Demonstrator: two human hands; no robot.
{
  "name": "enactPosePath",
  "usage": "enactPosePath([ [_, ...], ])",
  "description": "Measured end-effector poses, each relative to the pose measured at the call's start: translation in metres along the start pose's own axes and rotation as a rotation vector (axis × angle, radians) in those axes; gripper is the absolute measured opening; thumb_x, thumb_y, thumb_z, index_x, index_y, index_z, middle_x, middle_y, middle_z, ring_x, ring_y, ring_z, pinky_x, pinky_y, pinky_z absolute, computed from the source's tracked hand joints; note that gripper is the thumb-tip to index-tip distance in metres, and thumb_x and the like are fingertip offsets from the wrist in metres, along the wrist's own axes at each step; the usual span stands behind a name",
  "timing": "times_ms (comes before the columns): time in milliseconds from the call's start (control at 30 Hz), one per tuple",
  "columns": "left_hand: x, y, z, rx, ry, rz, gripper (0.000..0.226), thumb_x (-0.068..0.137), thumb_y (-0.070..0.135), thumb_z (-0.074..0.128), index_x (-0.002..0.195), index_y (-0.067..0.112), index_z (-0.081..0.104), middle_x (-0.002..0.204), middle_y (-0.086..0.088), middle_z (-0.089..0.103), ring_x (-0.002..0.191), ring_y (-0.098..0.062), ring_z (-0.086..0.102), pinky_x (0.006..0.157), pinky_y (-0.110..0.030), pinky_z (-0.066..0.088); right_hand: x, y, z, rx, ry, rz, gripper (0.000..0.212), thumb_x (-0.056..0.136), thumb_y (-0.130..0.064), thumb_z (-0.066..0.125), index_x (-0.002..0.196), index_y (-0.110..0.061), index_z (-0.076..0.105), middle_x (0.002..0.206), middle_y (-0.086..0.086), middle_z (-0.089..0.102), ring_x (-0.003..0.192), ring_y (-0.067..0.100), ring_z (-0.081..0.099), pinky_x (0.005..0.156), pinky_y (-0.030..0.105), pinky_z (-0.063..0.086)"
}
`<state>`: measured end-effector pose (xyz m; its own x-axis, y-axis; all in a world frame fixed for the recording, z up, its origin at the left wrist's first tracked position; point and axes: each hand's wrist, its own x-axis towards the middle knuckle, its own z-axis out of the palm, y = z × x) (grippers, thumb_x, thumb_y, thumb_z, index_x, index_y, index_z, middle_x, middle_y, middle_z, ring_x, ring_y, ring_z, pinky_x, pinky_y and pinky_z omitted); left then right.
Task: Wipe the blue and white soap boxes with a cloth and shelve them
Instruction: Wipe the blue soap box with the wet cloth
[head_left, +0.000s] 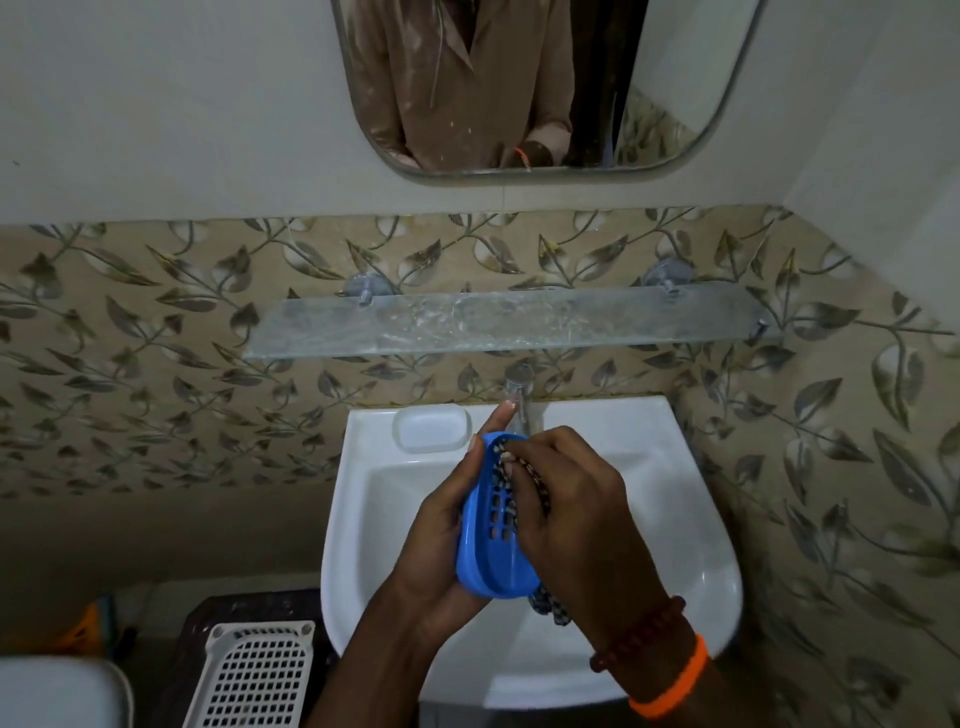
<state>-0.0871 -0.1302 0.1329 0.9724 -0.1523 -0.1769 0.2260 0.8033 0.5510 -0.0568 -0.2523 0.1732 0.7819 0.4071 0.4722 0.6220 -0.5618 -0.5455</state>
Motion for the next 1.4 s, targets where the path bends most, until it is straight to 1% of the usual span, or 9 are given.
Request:
enactPosePath([
  [133, 0.003, 0.001, -0.004, 0.034, 0.053, 0.05, 0.05, 0.098, 0.043, 0.055, 0.148, 0.035, 0.054, 0.15, -0.018, 0.057, 0.135, -0.034, 0.058, 0.108, -0.045, 0.05, -0.01, -0.003, 0.006, 0.077, -0.059, 0.046, 0.01, 0.094, -0.007, 0.063, 0.099, -0.008, 0.072, 0.093, 0.001, 0.067, 0.082, 0.002, 0.063, 0.081, 0.004, 0.05],
  [333, 0.003, -0.001, -0.006, -0.01, 0.003, 0.004, 0.065, 0.093, 0.041, 0.072, 0.152, 0.025, 0.049, 0.156, -0.024, 0.049, 0.148, -0.034, 0.044, 0.12, -0.048, 0.036, -0.022, -0.001, -0.003, 0.123, -0.155, 0.058, 0.01, 0.088, -0.007, 0.073, 0.096, -0.012, 0.073, 0.089, -0.001, 0.071, 0.077, -0.001, 0.063, 0.077, -0.004, 0.045],
  [500, 0.006, 0.002, -0.006, 0.014, -0.009, 0.05, 0.068, 0.086, 0.044, 0.079, 0.147, 0.026, 0.056, 0.139, -0.019, 0.062, 0.117, -0.029, 0.068, 0.094, -0.039, 0.06, -0.003, -0.003, 0.006, 0.036, -0.029, 0.056, 0.01, 0.091, -0.008, 0.069, 0.1, -0.008, 0.074, 0.091, 0.002, 0.07, 0.084, 0.008, 0.066, 0.085, 0.013, 0.055],
  [633, 0.008, 0.012, -0.006, 0.047, -0.015, 0.078, 0.066, 0.087, 0.043, 0.079, 0.146, 0.027, 0.056, 0.143, -0.02, 0.062, 0.119, -0.031, 0.069, 0.092, -0.04, 0.061, 0.006, -0.007, 0.011, 0.095, 0.064, 0.115, 0.007, 0.089, -0.008, 0.072, 0.096, -0.01, 0.074, 0.088, 0.002, 0.073, 0.084, 0.007, 0.068, 0.09, -0.003, 0.042],
  [767, 0.011, 0.01, -0.006, 0.137, 0.078, 0.154, 0.052, 0.093, 0.043, 0.065, 0.142, 0.028, 0.061, 0.145, -0.019, 0.062, 0.135, -0.035, 0.059, 0.1, -0.042, 0.058, 0.004, -0.008, 0.014, 0.126, 0.17, 0.251, 0.006, 0.083, -0.006, 0.077, 0.088, -0.009, 0.075, 0.081, 0.001, 0.076, 0.075, 0.008, 0.07, 0.078, 0.017, 0.059],
  [867, 0.013, 0.005, -0.002, 0.212, 0.117, 0.216, 0.045, 0.099, 0.042, 0.054, 0.141, 0.03, 0.06, 0.144, -0.014, 0.064, 0.135, -0.033, 0.059, 0.099, -0.038, 0.058, 0.003, -0.008, 0.016, 0.115, 0.161, 0.296, 0.009, 0.086, -0.005, 0.073, 0.095, -0.007, 0.075, 0.089, 0.003, 0.077, 0.084, 0.012, 0.072, 0.083, 0.031, 0.061],
  [1000, 0.011, 0.008, -0.001, 0.19, 0.114, 0.2, 0.054, 0.095, 0.048, 0.065, 0.145, 0.031, 0.057, 0.147, -0.017, 0.061, 0.137, -0.034, 0.057, 0.101, -0.038, 0.056, 0.003, -0.011, 0.009, 0.179, 0.045, 0.041, 0.011, 0.09, -0.001, 0.066, 0.093, -0.01, 0.071, 0.089, -0.001, 0.068, 0.083, -0.001, 0.06, 0.082, 0.005, 0.048],
  [1133, 0.007, 0.01, -0.005, 0.155, 0.094, 0.162, 0.059, 0.092, 0.051, 0.067, 0.146, 0.032, 0.056, 0.145, -0.018, 0.062, 0.136, -0.033, 0.058, 0.097, -0.037, 0.058, 0.001, 0.002, 0.005, 0.155, -0.134, -0.093, 0.011, 0.095, -0.003, 0.062, 0.099, -0.008, 0.071, 0.095, 0.002, 0.066, 0.087, 0.007, 0.063, 0.084, 0.018, 0.053],
  [1400, 0.005, 0.009, 0.0, 0.349, 0.132, 0.234, 0.054, 0.09, 0.05, 0.062, 0.143, 0.037, 0.059, 0.133, -0.015, 0.07, 0.12, -0.032, 0.069, 0.092, -0.039, 0.061, 0.017, -0.002, 0.021, 0.076, 0.175, 0.258, 0.009, 0.085, -0.015, 0.077, 0.079, -0.009, 0.074, 0.073, -0.001, 0.075, 0.066, 0.006, 0.07, 0.067, -0.002, 0.045],
])
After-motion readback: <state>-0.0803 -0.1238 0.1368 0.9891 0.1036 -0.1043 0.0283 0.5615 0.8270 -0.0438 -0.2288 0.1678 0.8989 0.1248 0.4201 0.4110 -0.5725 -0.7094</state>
